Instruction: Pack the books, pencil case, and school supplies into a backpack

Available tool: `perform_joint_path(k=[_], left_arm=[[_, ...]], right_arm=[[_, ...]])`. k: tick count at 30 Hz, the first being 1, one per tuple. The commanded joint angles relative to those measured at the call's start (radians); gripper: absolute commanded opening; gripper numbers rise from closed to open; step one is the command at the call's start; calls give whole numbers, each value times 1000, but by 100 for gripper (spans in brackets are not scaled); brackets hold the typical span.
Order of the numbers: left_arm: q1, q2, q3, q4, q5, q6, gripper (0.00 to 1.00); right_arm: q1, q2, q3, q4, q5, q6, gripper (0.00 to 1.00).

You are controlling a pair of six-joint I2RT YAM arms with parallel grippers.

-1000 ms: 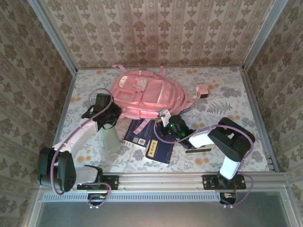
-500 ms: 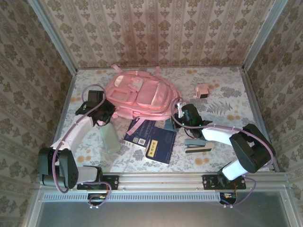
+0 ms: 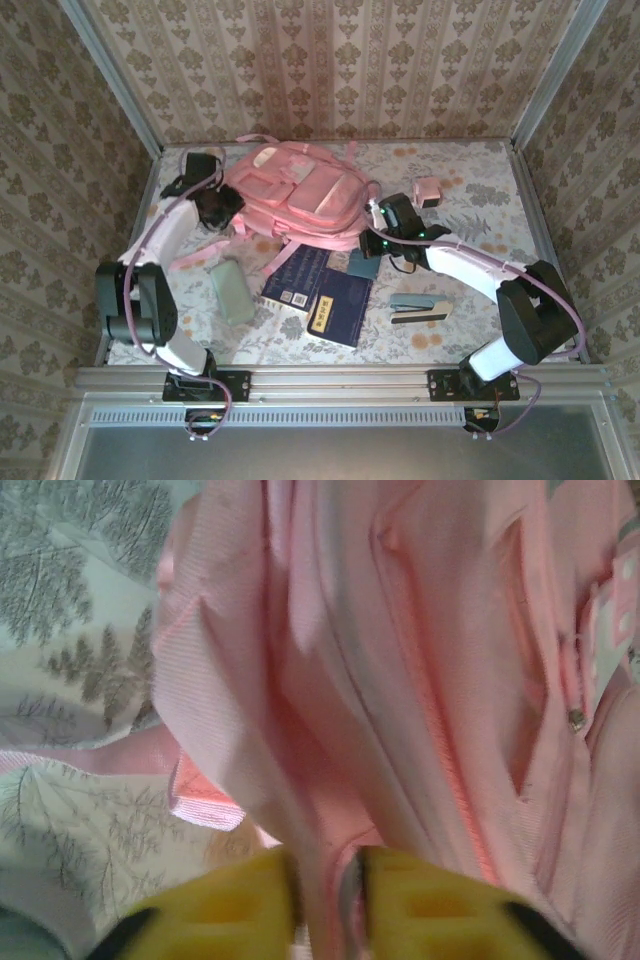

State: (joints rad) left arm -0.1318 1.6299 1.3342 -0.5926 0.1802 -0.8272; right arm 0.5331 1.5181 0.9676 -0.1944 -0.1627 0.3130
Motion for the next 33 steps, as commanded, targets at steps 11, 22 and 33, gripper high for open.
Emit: perform_joint_path(k=[11, 22, 33], left_arm=[[-10, -317, -162, -152, 86, -149, 71], [-162, -420, -333, 4, 86, 50, 71], [-243, -102, -44, -50, 199, 241, 76]], right_arm=[[277, 131, 149, -2, 5, 197, 0], [314, 235, 143, 149, -80, 174, 0], [274, 217, 37, 289, -168, 139, 0]])
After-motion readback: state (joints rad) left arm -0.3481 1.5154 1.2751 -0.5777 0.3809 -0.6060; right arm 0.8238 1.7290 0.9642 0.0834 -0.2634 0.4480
